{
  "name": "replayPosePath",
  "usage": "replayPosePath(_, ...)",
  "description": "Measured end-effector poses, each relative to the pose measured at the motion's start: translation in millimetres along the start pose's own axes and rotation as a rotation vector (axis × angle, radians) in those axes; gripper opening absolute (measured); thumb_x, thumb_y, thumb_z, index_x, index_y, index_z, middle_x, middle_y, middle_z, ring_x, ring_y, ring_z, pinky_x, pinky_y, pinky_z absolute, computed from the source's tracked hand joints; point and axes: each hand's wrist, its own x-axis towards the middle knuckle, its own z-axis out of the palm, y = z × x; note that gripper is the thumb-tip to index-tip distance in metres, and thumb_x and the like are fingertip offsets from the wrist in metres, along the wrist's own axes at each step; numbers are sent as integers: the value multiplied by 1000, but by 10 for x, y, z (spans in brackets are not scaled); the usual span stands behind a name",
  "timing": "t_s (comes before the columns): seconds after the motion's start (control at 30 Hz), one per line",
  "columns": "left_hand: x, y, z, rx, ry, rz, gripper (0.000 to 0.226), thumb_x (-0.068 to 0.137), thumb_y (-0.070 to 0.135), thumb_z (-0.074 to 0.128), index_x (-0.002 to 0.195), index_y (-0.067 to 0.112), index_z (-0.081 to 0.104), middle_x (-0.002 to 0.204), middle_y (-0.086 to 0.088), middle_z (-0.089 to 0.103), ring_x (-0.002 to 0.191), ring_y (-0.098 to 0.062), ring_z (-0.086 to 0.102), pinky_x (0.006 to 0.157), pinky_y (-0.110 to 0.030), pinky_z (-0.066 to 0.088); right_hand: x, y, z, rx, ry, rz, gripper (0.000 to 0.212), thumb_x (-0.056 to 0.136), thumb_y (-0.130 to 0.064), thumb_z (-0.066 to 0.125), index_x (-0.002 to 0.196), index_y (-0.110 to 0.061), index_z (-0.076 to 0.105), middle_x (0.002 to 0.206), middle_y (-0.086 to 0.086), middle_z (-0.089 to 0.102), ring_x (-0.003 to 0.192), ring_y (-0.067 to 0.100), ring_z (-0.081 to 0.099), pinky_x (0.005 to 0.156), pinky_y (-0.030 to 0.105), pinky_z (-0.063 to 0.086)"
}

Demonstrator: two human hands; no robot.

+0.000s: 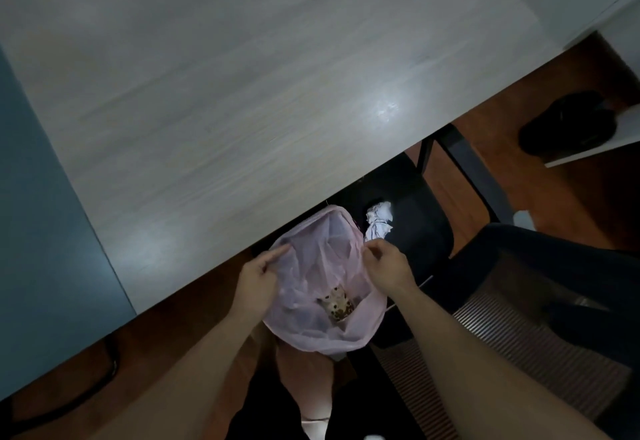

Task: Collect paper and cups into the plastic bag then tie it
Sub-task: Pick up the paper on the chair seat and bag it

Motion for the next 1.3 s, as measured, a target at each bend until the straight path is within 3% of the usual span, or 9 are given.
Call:
replayPosePath(0.13, 219, 20, 108, -134, 77, -11, 24, 105, 9, 67, 126, 13, 78, 118, 1, 81, 117, -18, 74, 106, -39, 58, 178, 141, 81, -48, -12, 27, 28, 107, -28, 60, 108, -7, 79, 101, 12, 77, 92, 27, 73, 78, 36, 58)
replayPosePath(0.23, 348, 39, 198, -168, 104, -58, 19, 105, 13, 68, 120, 11, 79, 110, 0, 82, 111, -19, 76, 101, -37, 60, 372, 238, 146, -46, -10, 61, 32, 104, -34, 60, 106, -10, 80, 103, 16, 77, 92, 32, 74, 82, 39, 61)
replayPosePath(0.33, 454, 37, 274, -149, 123, -93, 11, 103, 12, 68, 103, 6, 78, 93, -5, 80, 98, -26, 76, 88, -36, 61, 630, 347, 232, -20, 22, 78, 43, 90, -54, 52, 116, -30, 75, 122, 14, 68, 100, 31, 71, 89, 34, 58)
replayPosePath(0.43, 551, -8, 305, -158, 140, -113, 13, 101, 17, 71, 100, 5, 76, 92, -9, 80, 95, -27, 76, 90, -42, 60, 782, 312, 249, -65, 14, 96, 41, 104, -40, 56, 142, -29, 65, 143, 16, 44, 123, 36, 58, 101, 35, 52)
replayPosePath(0.63, 566, 89, 340, -160, 103, -77, 12, 104, 15, 67, 105, 7, 75, 95, -2, 78, 94, -13, 73, 88, -28, 55, 1023, 456, 397, -184, -129, 177, 53, 110, -47, 46, 162, -32, 50, 168, 18, 18, 146, 41, 44, 120, 40, 44)
replayPosePath(0.87, 507, 233, 372, -91, -90, 114, 35, 108, 8, 57, 129, 28, 76, 125, 16, 78, 121, 2, 69, 105, -19, 54, 936, 642, 426, -234, 27, 124, 39, 112, -27, 51, 137, -4, 69, 137, 24, 66, 132, 40, 57, 111, 39, 42)
replayPosePath(1.03, 427, 388, 472, -54, -181, 180, 42, 108, 2, 52, 138, 21, 73, 132, 16, 75, 127, 1, 66, 108, -22, 53, 750, 667, 208, -48, 224, 138, 27, 104, -15, 64, 116, 3, 80, 119, 27, 76, 113, 42, 71, 97, 44, 59)
replayPosePath(1.2, 391, 598, 586, 27, -183, 215, 45, 108, 2, 50, 140, 24, 72, 135, 21, 72, 131, 5, 62, 118, -29, 48, 595, 601, -160, 115, 385, 178, 25, 100, -12, 72, 122, -3, 81, 125, 21, 78, 120, 36, 72, 92, 25, 53)
replayPosePath(1.3, 358, 736, 644, 51, -174, 237, 47, 107, 1, 48, 140, 24, 72, 138, 19, 71, 134, 2, 61, 120, -33, 47, 504, 585, -387, 228, 497, 143, 22, 98, -3, 72, 115, -5, 85, 113, 14, 82, 107, 29, 78, 87, 18, 54)
